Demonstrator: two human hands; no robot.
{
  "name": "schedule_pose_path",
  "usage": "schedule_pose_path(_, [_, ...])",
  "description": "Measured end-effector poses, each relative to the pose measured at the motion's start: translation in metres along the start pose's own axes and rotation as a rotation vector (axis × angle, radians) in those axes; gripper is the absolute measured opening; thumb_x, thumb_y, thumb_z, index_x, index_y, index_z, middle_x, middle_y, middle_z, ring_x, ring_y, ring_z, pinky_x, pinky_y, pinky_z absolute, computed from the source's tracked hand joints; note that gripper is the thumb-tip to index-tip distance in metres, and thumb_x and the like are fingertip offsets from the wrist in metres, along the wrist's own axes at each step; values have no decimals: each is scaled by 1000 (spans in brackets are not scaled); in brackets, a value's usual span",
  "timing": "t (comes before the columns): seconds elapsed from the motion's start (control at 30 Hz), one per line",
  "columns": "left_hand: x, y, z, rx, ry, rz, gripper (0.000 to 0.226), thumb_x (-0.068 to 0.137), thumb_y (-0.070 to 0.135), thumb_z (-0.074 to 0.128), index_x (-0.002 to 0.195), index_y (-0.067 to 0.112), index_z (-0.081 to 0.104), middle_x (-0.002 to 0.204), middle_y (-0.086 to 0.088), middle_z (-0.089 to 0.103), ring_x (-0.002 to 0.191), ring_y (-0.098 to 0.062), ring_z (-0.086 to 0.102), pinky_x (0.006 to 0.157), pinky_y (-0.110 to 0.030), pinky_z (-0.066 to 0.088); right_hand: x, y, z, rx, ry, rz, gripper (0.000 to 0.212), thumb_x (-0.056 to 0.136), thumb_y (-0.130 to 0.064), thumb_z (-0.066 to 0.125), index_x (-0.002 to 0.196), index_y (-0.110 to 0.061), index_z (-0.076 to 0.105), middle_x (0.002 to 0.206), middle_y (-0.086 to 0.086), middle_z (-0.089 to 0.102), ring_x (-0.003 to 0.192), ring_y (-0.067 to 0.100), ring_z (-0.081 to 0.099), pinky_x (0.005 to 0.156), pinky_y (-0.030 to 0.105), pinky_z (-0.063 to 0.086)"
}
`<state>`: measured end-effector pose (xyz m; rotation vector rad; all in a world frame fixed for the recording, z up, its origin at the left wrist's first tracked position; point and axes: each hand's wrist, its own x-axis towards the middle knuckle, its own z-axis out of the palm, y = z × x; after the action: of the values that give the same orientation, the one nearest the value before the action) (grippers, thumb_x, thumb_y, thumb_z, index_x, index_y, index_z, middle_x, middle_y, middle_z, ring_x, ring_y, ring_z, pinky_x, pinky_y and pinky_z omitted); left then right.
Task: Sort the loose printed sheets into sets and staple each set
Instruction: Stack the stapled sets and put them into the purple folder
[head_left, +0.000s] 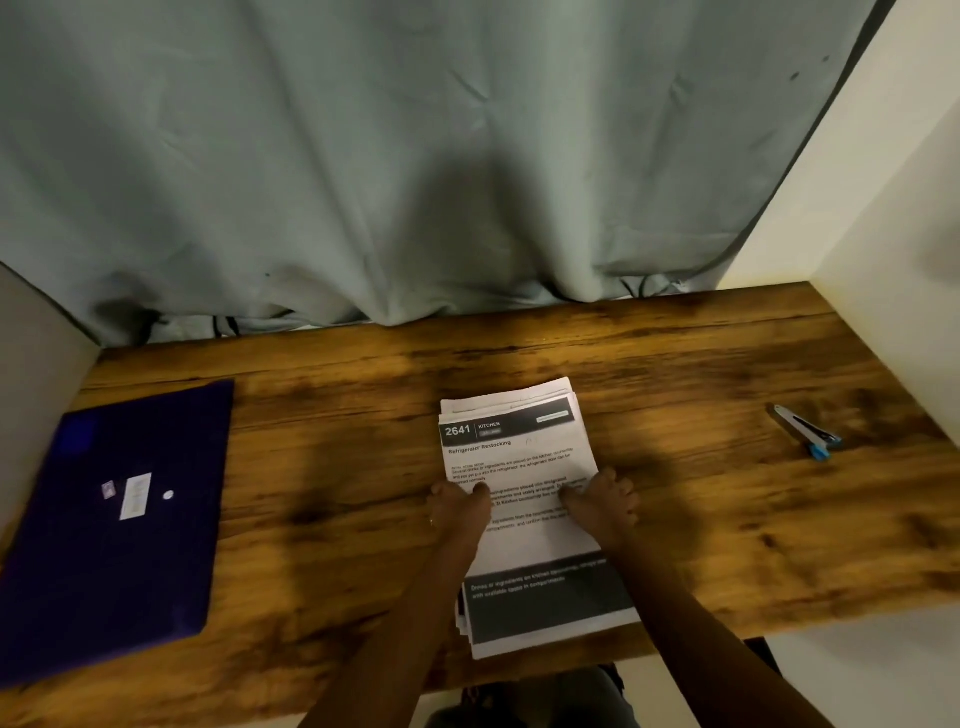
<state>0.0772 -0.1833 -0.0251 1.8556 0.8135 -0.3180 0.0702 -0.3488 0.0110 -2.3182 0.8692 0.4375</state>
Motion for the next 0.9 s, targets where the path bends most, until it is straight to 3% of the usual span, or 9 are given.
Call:
schedule_pose_path(0.17, [15, -1, 4, 87, 25, -57, 57, 75, 24, 70, 123, 5, 44, 119, -15, 57, 101, -29, 61, 79, -44, 57, -2, 5, 5, 187, -8, -98, 63, 83, -23, 67, 130, -5, 29, 131, 18, 45, 122, 36, 45, 101, 48, 40])
schedule_pose_path(0.23, [19, 1, 5, 125, 27, -96, 62, 72, 24, 69, 125, 5, 43, 122, -16, 54, 105, -32, 58, 84, -47, 54, -4, 7, 3, 252, -24, -124, 56, 85, -17, 65, 128, -3, 32, 126, 17, 51, 115, 35, 53, 92, 40, 48])
schedule_pose_path(0.37, [4, 14, -4, 204, 10, -119, 64, 83, 22, 64, 135, 4, 31, 136, -18, 36, 120, -33, 44, 96, -46, 47, -1, 12, -3, 323, -51, -160, 40, 88, -12, 61, 124, -4, 45, 121, 16, 58, 108, 31, 58, 89, 42, 51])
schedule_pose_path(0.43, [1, 14, -5, 183, -12, -103, 58, 88, 17, 58, 135, 4, 28, 137, -18, 34, 120, -33, 43, 95, -44, 48, -1, 12, -6, 397, -76, -142, 35, 89, -11, 59, 122, -7, 50, 116, 13, 61, 102, 27, 61, 85, 42, 53])
schedule_pose_path(0.53, [-4, 19, -12, -9, -38, 16, 38, 90, 8, 53, 124, 2, 37, 122, -15, 55, 101, -29, 61, 74, -36, 57, -3, 8, -11, 522, -52, -147, 32, 89, -14, 59, 121, -12, 52, 109, 6, 62, 90, 18, 60, 68, 31, 51])
schedule_pose_path(0.6, [-8, 33, -21, -49, -10, 134, 29, 92, 11, 53, 119, 2, 44, 117, -15, 61, 96, -27, 64, 65, -29, 55, -6, -3, -21, 633, -20, -198, 28, 89, -13, 59, 116, -15, 53, 105, 2, 60, 86, 15, 60, 61, 26, 47])
schedule_pose_path(0.77, [-32, 98, -60, -105, 70, 609, 27, 97, 26, 48, 114, 6, 43, 112, -10, 61, 97, -25, 63, 74, -33, 55, -10, -52, -59, 887, -35, -355, 31, 90, -3, 56, 118, -13, 47, 109, 7, 63, 98, 25, 63, 82, 45, 55])
schedule_pose_path(0.9, [-40, 121, -81, -205, 35, 853, 28, 98, 25, 47, 115, 4, 41, 112, -4, 62, 89, -6, 64, 65, -17, 55, -17, -78, -78, 985, -54, -484, 39, 90, 1, 54, 123, -17, 42, 101, -6, 60, 91, 11, 61, 72, 30, 55])
